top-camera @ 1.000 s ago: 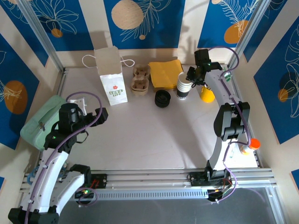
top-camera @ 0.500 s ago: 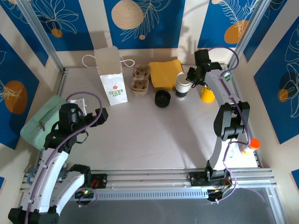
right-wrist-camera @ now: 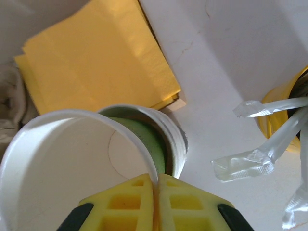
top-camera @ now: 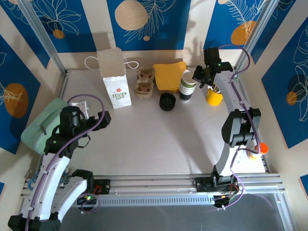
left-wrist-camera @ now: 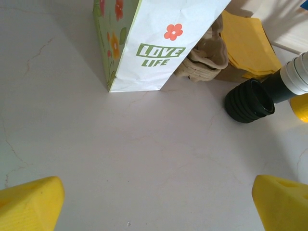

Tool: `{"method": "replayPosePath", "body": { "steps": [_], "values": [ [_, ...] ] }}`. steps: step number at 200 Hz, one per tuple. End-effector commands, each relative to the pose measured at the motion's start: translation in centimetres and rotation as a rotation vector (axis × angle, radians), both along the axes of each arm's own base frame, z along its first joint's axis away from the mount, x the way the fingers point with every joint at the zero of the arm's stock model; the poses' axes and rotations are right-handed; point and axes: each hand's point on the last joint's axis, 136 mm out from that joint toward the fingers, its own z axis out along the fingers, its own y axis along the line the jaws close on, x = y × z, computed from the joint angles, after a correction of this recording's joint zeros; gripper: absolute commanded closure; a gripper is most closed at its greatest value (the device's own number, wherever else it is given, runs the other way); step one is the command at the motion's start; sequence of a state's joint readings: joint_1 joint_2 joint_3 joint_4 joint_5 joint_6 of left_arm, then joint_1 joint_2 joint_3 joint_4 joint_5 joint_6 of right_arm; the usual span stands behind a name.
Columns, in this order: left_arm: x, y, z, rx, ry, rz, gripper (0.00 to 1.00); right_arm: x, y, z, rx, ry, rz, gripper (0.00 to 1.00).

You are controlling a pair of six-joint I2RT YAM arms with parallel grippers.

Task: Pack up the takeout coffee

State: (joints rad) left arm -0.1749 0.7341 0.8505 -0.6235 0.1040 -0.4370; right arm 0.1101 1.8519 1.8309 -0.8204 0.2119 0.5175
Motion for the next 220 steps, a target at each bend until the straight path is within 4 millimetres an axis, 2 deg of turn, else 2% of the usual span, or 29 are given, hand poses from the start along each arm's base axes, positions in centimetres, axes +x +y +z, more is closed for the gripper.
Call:
{"method": "replayPosePath", "body": {
  "steps": [1, 43, 80, 94, 122, 158, 189, 220],
  "values": [
    [-0.3, 0.1, 1.3, 0.001, -0.026, -0.002, 0.00, -0.8, 0.3, 4.7, 0.042, -0.084, 0.036, 0.92],
    [-0.5, 0.2, 1.5, 0.003, -0.028, 0.003, 0.00, -1.8, 0.3, 7.9, 0.052, -0.135, 0.055, 0.92],
    [-0.7, 0.1, 1.9, -0.002, -0.035, 0.000, 0.00, -3.9, 1.0, 11.5, 0.046, -0.176, 0.094, 0.93],
    [-0.8, 0.0, 2.2, -0.006, -0.041, -0.007, 0.00, -5.1, 1.8, 12.5, 0.048, -0.187, 0.118, 0.93],
    [-0.9, -0.4, 2.5, -0.020, -0.053, -0.028, 0.00, -8.1, 4.8, 13.5, 0.060, -0.202, 0.221, 0.93],
    [-0.9, -0.9, 3.1, -0.049, -0.074, -0.046, 0.00, -12.6, 8.7, 11.6, 0.022, -0.178, 0.321, 0.93],
    [-0.8, -1.1, 3.2, -0.060, -0.076, -0.052, 0.00, -16.1, 12.0, 8.7, 0.018, -0.171, 0.390, 0.93],
    [-0.8, -1.1, 2.9, -0.063, -0.072, -0.054, 0.00, -18.6, 13.9, 5.6, -0.007, -0.150, 0.423, 0.94]
  ]
}}
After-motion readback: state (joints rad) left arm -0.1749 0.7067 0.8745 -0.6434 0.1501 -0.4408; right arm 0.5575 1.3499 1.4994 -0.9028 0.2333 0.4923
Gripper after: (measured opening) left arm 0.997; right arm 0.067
